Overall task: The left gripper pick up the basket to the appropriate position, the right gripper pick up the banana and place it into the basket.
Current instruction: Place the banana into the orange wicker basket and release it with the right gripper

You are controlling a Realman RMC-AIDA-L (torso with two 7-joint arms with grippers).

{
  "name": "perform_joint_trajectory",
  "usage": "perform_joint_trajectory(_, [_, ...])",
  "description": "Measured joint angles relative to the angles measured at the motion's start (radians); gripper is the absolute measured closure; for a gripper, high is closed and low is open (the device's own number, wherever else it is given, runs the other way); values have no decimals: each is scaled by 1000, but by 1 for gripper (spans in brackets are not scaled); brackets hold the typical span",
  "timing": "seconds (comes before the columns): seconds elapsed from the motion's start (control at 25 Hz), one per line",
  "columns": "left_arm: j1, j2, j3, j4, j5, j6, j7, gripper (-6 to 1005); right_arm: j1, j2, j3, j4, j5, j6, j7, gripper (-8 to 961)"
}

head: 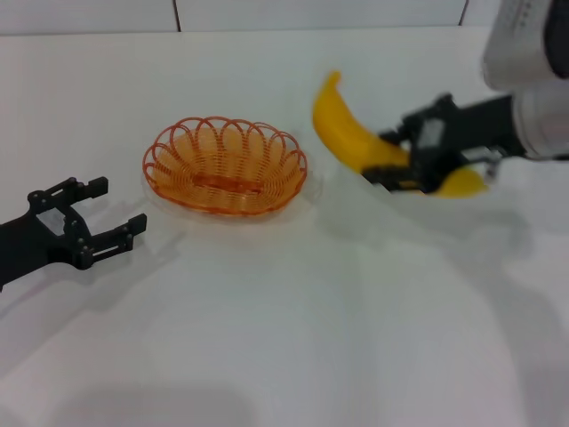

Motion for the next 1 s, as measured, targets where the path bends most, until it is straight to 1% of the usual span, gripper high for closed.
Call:
perform_joint_trajectory(0.2, [-1, -1, 4, 0, 0, 0, 0, 180, 19, 0, -134, 15, 11, 228, -6, 471])
perform_joint_trajectory(0.28, [-1, -2, 4, 0, 0, 0, 0, 180, 46, -1, -196, 45, 26, 306, -6, 470])
perform_joint_trajectory(0.4, [-6, -2, 6, -6, 0, 0, 5, 180, 102, -1, -286, 123, 47, 406, -6, 469])
perform_joint_trajectory(0.48, [-14, -3, 5, -20, 0, 0, 14, 180, 136, -1, -328, 183, 48, 453, -4, 469])
perform_joint_trajectory(0.68, [-29, -3, 4, -37, 0, 0, 27, 180, 232, 2, -395, 339, 53, 542, 5, 468])
perform_joint_trajectory(0.8, [-31, -3, 6, -37, 0, 0, 27, 180, 280, 2, -443, 416, 93, 604, 4, 467])
perform_joint_trajectory(1.0, [-38, -3, 6, -37, 0, 0, 27, 180, 314, 3, -462, 466, 114, 622, -1, 466])
